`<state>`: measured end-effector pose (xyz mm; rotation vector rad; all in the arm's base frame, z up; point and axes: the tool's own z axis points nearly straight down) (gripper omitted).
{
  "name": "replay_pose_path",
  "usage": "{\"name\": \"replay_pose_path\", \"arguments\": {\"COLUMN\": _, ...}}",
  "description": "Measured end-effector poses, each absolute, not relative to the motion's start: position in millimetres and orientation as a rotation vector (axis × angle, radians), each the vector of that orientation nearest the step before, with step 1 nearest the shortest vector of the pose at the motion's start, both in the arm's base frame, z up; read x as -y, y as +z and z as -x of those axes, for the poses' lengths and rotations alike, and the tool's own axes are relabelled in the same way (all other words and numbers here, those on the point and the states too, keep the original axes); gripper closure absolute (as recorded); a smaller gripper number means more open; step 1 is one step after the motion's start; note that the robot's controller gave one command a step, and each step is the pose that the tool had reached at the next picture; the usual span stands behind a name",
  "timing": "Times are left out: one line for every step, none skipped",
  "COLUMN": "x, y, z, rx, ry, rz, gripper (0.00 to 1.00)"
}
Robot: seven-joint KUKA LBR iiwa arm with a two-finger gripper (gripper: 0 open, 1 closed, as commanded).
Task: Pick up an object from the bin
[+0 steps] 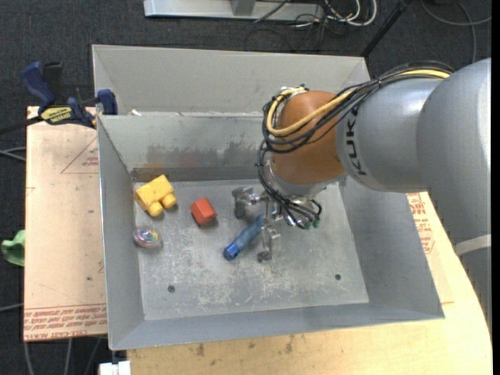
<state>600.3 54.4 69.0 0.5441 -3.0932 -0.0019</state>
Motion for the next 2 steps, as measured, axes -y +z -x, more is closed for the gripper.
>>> {"name": "replay_pose_path", "arguments": {"x": -54.4, "y": 70.9, "z": -601.5, "rx": 3.097, "ry": -0.002, "rz": -0.544, "gripper": 1.0}}
{"name": "replay_pose_path", "arguments": {"x": -85.7, "y": 211.4, "z": -581.9, "rx": 3.1, "ry": -0.002, "rz": -0.572, "gripper": 1.0}}
